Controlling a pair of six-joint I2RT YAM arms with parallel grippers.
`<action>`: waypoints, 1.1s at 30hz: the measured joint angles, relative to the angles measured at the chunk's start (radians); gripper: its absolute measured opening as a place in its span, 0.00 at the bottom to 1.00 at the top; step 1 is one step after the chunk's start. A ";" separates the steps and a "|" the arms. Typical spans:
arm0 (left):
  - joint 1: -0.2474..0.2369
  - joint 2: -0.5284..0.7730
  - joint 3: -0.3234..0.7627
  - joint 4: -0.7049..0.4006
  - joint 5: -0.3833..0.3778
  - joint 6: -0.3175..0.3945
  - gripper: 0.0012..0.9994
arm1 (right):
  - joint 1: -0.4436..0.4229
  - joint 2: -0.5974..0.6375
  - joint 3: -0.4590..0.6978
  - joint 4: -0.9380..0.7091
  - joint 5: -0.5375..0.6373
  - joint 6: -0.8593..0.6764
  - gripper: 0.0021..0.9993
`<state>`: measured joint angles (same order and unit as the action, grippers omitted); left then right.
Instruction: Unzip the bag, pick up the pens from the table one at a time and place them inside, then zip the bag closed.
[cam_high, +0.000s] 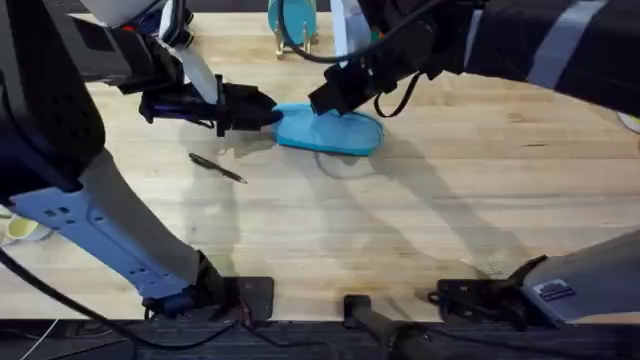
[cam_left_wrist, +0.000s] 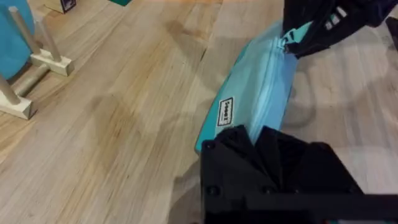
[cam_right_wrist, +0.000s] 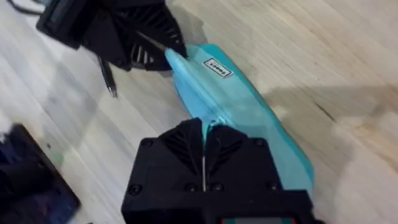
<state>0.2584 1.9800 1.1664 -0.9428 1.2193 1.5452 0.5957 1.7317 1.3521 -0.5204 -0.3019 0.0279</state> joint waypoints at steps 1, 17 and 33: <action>0.000 0.000 0.000 0.000 0.000 0.000 0.04 | 0.001 0.000 0.000 0.004 0.002 0.025 0.03; 0.000 0.000 0.000 0.000 0.000 0.000 0.04 | 0.034 0.000 0.000 0.021 0.066 0.340 0.03; -0.002 0.000 0.000 -0.003 0.000 0.000 0.04 | 0.076 0.000 0.000 0.027 0.161 0.452 0.03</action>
<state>0.2569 1.9804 1.1664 -0.9459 1.2190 1.5452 0.6720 1.7317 1.3525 -0.4939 -0.1406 0.4804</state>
